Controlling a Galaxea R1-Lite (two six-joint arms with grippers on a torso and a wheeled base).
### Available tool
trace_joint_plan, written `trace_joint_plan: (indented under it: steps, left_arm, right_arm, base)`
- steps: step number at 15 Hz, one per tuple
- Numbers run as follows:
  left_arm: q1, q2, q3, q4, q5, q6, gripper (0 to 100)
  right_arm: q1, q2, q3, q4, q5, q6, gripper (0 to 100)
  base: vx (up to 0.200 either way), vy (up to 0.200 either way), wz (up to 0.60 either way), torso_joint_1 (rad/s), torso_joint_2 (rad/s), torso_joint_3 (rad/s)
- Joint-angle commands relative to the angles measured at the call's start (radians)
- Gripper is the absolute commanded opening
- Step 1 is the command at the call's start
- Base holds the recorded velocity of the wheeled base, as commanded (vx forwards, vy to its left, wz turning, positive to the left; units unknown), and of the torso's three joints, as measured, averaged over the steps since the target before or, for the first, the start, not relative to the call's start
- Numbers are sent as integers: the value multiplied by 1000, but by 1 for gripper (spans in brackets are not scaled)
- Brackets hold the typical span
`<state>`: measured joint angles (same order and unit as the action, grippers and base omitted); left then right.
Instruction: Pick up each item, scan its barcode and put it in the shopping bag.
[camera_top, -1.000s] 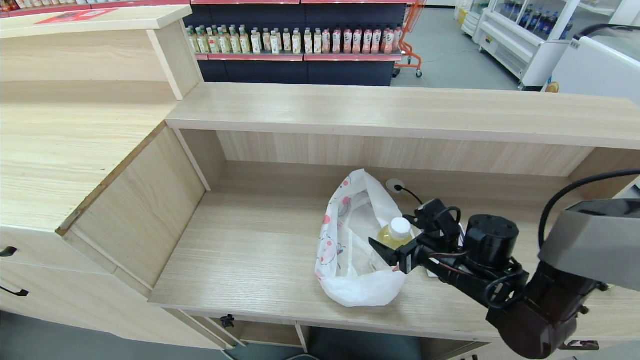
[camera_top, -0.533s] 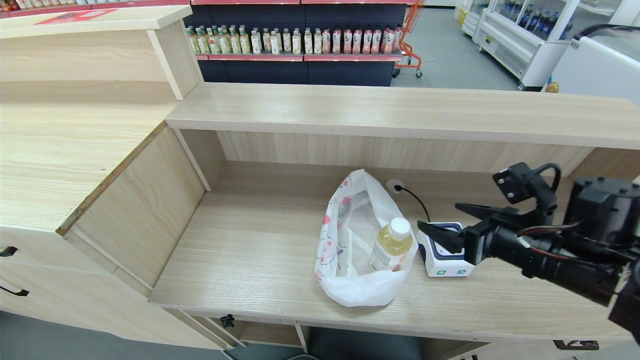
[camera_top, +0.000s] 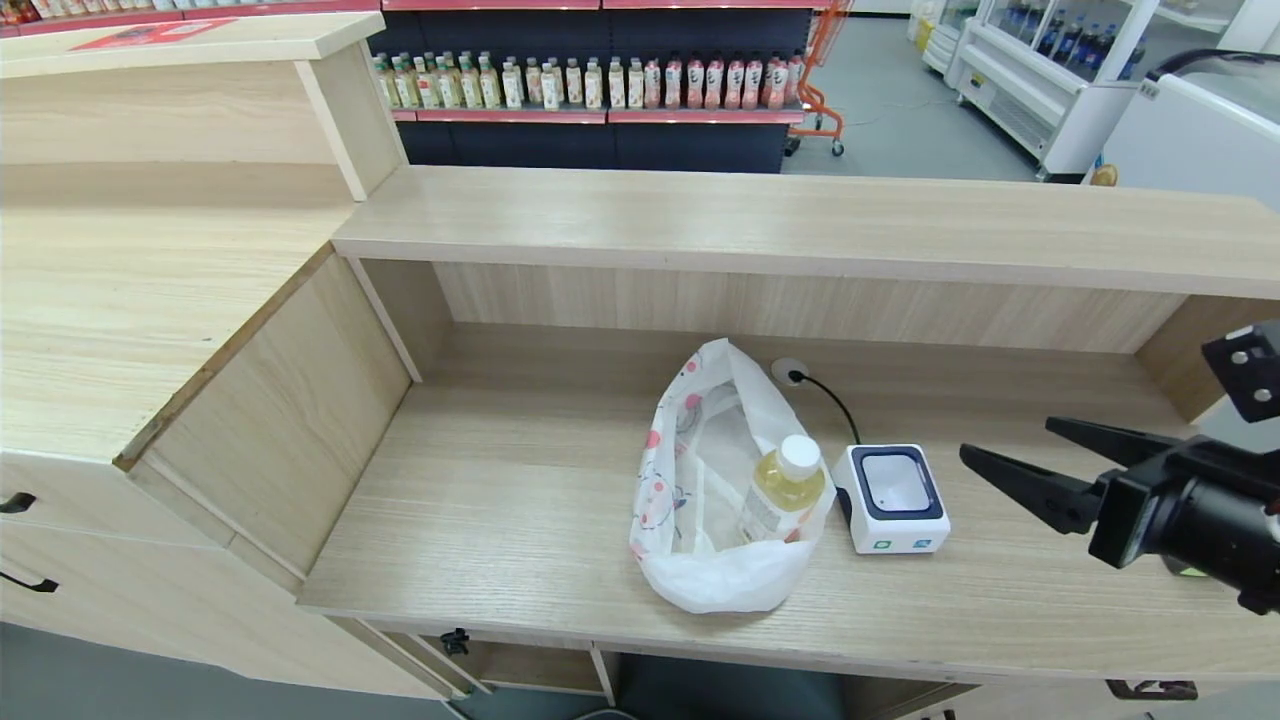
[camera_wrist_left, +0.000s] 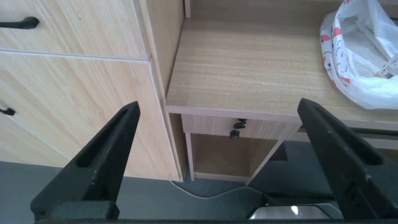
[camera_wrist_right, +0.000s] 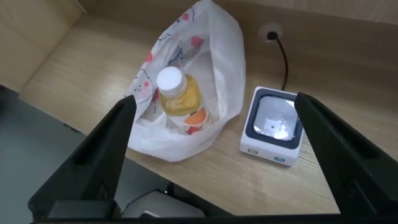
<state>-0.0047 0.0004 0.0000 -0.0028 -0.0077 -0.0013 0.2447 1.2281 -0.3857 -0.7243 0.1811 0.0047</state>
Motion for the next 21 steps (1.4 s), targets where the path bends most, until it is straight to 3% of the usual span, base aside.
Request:
trace_joint_plan:
  steps: [1, 4, 9, 15, 21]
  left_arm:
    - [0, 0, 0, 0, 0, -2, 100]
    - [0, 0, 0, 0, 0, 1, 100]
    - [2, 1, 0, 0, 0, 1, 100]
    - [0, 1, 0, 0, 0, 1, 100]
    - [0, 1, 0, 0, 0, -2, 100]
  right_arm:
    - [-15, -41, 13, 0, 0, 0, 100]
    - [-90, -44, 22, 28, 1, 18, 100]
    - [-185, -50, 34, 204, -5, 6, 100]
    - [-315, -35, 19, 398, -14, -261, 100]
    - [-301, -13, 8, 445, -52, -302, 100]
  base:
    - [0, 0, 0, 0, 0, 0]
    - [0, -200, 0, 1, 2, 6]
    - [0, -200, 0, 2, 1, 2]
    - [0, -200, 0, 2, 4, 5]
    - [0, -200, 0, 2, 1, 2]
